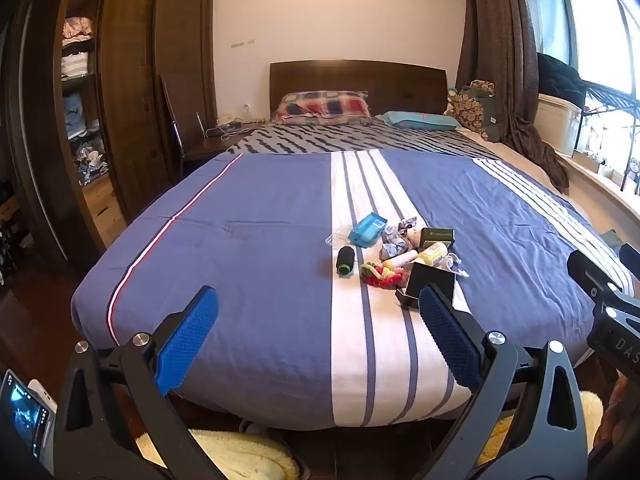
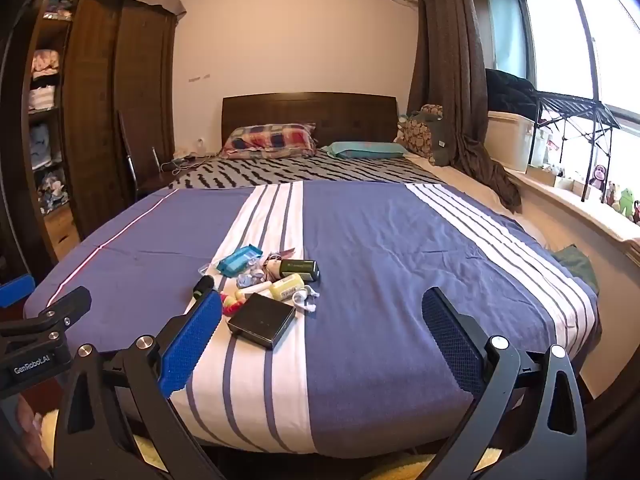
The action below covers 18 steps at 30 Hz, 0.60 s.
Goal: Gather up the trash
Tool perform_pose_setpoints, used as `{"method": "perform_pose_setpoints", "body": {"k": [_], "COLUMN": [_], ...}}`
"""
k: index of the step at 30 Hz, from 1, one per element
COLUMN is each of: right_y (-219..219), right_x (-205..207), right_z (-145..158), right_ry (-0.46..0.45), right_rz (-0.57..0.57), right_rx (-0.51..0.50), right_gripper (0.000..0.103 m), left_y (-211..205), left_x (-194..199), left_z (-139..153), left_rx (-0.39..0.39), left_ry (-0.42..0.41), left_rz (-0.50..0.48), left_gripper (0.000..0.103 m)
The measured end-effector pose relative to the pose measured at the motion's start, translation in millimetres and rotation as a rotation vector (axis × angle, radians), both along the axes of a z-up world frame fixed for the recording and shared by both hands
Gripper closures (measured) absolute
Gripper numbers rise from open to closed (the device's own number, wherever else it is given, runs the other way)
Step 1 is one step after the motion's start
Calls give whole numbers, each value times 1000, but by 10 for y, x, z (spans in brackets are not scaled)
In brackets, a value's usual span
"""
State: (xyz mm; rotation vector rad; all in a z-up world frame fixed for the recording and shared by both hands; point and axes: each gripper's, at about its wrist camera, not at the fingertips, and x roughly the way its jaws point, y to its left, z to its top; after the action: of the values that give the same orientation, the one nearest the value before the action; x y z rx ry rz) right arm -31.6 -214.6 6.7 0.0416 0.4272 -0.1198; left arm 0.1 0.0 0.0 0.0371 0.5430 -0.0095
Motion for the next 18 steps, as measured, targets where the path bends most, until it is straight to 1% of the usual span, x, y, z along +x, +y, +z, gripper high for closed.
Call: {"method": "perform_pose_setpoints", "body": {"k": [6,7,11,18], "right_y": [11,11,0,8], "right_x": [62,32,-3,46], "right_z": [22,4,26,-30], "right_ry": [14,-3,-9,31], "right_rz": [-1,-1,4,26], "right_rx": [0,3,1,12], "right_gripper": [3,3,3,3], "left_y": [5,4,25,14], "left_x": [2,5,46,18], "left_z": [-2,-5,39,20], "left_rx": [-4,-4,4,3], "left_ry": [-1,0,-1,-8], "left_rz": [1,3,4,10], "left_gripper": [8,8,8,8]}}
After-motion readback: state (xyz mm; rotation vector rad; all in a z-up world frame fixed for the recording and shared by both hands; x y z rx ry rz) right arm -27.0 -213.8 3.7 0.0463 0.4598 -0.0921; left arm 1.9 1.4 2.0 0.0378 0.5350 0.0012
